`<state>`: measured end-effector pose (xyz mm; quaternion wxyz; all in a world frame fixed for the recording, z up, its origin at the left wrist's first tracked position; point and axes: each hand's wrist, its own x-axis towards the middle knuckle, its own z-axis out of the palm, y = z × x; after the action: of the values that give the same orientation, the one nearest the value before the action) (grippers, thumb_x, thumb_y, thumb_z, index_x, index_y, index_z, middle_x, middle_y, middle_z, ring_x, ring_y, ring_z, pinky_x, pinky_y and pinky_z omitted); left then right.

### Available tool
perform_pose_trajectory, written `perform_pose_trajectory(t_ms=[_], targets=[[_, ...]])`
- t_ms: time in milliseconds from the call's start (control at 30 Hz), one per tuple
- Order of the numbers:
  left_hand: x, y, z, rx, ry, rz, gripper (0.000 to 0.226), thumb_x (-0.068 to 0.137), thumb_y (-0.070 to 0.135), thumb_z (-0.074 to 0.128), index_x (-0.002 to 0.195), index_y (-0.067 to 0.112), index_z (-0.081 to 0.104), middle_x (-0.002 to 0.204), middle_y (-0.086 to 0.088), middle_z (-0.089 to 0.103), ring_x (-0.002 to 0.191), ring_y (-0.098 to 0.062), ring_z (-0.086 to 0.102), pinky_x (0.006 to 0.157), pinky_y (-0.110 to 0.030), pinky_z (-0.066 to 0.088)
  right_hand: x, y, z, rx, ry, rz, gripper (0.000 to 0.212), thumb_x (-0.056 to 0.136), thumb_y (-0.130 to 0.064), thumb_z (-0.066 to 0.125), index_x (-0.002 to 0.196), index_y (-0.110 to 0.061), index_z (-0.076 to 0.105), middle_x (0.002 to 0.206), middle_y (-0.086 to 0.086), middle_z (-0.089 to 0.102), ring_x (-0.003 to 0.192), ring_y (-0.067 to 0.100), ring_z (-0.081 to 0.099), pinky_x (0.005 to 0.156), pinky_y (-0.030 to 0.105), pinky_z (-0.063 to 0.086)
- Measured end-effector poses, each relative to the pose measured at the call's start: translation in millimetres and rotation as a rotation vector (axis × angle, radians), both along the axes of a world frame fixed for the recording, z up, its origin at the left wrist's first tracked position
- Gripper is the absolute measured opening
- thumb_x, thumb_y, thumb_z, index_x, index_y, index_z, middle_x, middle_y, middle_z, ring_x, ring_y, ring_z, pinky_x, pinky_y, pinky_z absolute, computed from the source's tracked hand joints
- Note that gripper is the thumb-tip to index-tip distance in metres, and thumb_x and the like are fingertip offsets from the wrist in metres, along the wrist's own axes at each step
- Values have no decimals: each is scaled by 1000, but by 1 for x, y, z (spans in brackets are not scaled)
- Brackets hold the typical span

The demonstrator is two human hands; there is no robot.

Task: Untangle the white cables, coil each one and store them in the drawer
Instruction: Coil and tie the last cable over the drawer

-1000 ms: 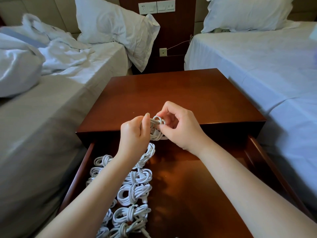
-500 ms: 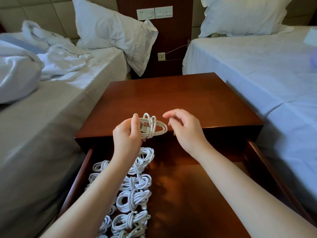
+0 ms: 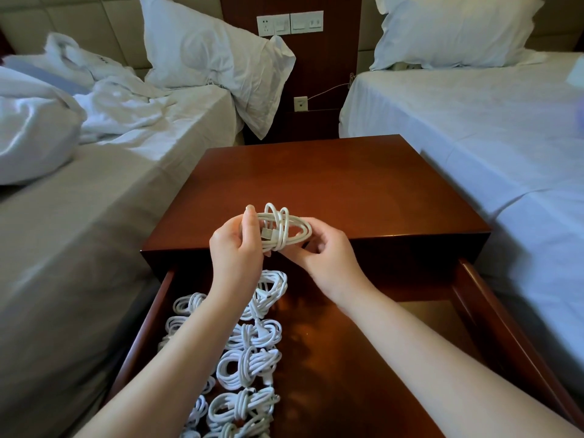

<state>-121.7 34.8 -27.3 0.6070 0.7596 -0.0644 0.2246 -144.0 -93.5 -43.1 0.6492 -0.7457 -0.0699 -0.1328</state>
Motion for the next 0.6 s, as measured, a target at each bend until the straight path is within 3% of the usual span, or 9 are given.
perform_pose_trajectory(t_ms=[167, 333, 500, 600], targets=[[-1, -3, 1, -34, 36, -17, 51, 92, 43, 42, 73, 0, 60, 70, -26, 62, 71, -48, 59, 63, -57, 50, 0, -7, 0, 18, 43, 23, 12, 83, -24, 75, 92, -16, 73, 93, -1, 71, 87, 13, 61, 80, 29, 51], [-3, -4, 3, -16, 27, -37, 55, 90, 45, 40, 74, -4, 59, 68, -27, 61, 68, -48, 57, 62, -58, 49, 0, -4, 1, 32, 18, 59, 15, 84, -18, 74, 96, -10, 71, 93, 2, 72, 94, 22, 64, 87, 37, 53], [2, 2, 3, -33, -9, -31, 66, 89, 52, 41, 76, -11, 54, 69, -33, 56, 65, -50, 53, 61, -61, 47, 3, -3, 0, -40, -14, 10, 13, 84, -22, 74, 85, -11, 69, 85, 6, 70, 82, 25, 62, 74, 36, 54], [4, 5, 2, -62, -27, -30, 70, 85, 58, 40, 76, -10, 54, 70, -33, 58, 68, -52, 55, 62, -64, 48, 3, -2, 0, -41, -19, 31, 9, 84, -19, 73, 92, -15, 72, 88, 9, 71, 86, 28, 63, 79, 38, 54]])
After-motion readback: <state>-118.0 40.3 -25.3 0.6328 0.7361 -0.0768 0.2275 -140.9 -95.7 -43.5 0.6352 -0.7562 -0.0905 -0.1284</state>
